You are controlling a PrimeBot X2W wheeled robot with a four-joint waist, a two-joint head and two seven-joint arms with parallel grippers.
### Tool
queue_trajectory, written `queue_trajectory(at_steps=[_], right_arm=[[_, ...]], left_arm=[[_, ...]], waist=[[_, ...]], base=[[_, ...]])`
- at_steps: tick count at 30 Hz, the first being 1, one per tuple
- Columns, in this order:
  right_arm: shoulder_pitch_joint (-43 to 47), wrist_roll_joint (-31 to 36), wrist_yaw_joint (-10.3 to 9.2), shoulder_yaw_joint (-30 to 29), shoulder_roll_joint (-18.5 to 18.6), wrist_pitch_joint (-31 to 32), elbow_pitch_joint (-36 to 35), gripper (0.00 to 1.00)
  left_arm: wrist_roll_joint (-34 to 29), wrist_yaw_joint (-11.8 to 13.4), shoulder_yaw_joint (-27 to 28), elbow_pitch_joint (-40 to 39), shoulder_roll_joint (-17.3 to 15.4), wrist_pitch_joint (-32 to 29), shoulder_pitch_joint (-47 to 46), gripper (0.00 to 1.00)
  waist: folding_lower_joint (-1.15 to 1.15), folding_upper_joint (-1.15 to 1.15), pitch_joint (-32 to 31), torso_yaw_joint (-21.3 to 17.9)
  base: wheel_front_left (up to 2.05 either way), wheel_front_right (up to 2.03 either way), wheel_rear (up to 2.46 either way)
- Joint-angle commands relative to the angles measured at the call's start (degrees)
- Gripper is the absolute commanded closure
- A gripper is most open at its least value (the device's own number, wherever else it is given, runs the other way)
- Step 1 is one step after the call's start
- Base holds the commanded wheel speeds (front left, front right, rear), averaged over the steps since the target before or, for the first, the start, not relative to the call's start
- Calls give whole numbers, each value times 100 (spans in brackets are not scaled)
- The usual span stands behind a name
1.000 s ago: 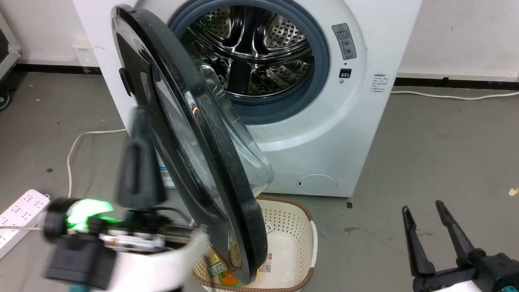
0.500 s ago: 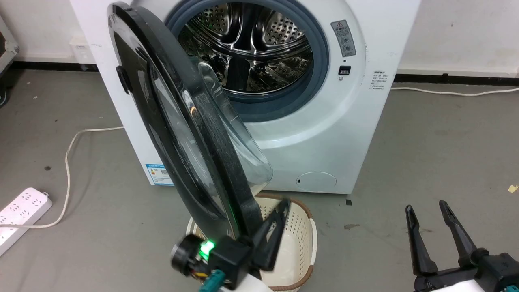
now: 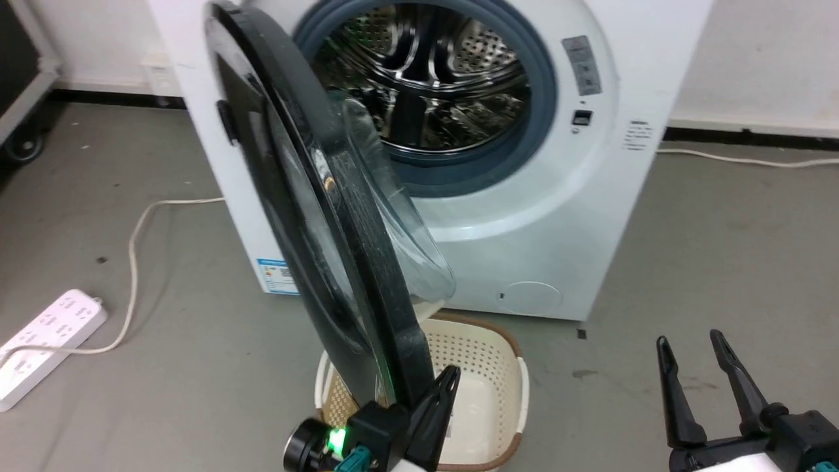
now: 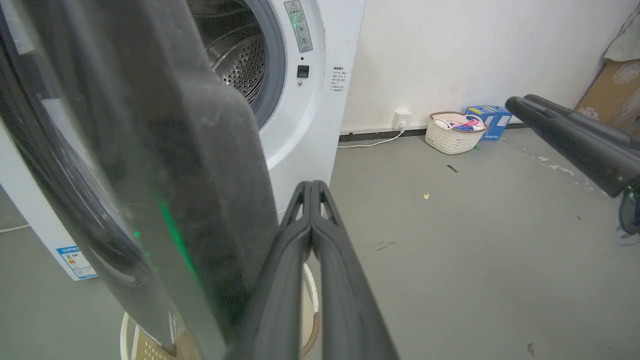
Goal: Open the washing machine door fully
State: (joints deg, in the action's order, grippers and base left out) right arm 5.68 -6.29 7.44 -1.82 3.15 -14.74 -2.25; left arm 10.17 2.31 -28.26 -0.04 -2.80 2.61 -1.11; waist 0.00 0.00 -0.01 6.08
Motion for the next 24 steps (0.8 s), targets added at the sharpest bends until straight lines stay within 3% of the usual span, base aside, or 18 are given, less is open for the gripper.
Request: queue_trajectory(at_steps=[1, 17, 24], right_arm=[[46, -40, 5, 6, -27, -26, 24, 0], [209, -160, 5, 49, -27, -26, 214, 0], [190, -185, 5, 155, -27, -26, 286, 0]], left_arm=[[58, 44, 105, 54, -74, 16, 127, 100], [156, 157, 172, -249, -301, -133, 361, 100], [205, 276, 401, -343, -468, -152, 356, 100]], waist=[[0, 0, -34, 139], [0, 0, -233, 1668], [0, 0, -273, 2123]], base=[[0, 0, 0], [0, 0, 0], [0, 0, 0]])
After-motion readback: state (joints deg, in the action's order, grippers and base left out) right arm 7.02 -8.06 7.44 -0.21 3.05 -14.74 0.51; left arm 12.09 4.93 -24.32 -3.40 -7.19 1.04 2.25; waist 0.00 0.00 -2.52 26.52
